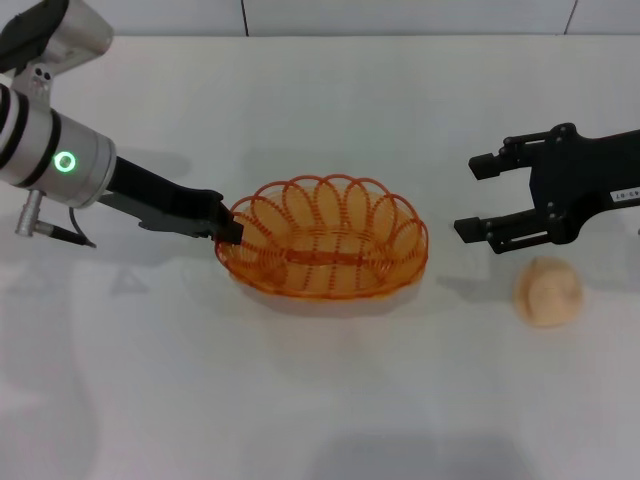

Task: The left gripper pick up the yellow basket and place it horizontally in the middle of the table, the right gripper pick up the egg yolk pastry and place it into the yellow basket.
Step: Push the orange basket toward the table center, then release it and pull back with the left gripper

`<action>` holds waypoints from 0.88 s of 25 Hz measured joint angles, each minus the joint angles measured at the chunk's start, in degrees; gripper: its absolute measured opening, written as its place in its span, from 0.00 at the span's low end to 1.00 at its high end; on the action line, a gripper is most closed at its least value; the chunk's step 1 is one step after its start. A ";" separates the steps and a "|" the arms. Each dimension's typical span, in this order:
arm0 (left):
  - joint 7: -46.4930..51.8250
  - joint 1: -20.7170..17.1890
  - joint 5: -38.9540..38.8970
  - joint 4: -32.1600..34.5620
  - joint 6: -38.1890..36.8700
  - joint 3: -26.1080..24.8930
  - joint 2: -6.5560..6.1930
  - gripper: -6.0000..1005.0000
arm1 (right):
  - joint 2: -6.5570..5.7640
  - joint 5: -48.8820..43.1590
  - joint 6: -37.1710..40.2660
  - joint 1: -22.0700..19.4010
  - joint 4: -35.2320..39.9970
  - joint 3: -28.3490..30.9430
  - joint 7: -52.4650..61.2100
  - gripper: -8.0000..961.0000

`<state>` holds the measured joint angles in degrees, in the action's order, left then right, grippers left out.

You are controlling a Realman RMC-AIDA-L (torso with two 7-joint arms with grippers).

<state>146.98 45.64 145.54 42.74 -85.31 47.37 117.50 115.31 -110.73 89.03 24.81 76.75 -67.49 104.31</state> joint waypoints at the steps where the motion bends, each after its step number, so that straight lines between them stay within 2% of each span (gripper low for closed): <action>1: 0.12 0.02 0.00 -0.01 -0.01 0.00 0.03 0.08 | 0.00 0.00 0.00 -0.02 0.00 0.00 0.00 0.80; 22: 1.75 -0.18 0.54 -2.13 0.86 0.00 -0.18 0.08 | 0.00 -0.01 0.21 -0.03 -0.13 0.00 -0.63 0.80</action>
<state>148.72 45.47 146.08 40.60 -84.45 47.37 117.32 115.31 -110.74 89.25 24.78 76.62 -67.50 103.69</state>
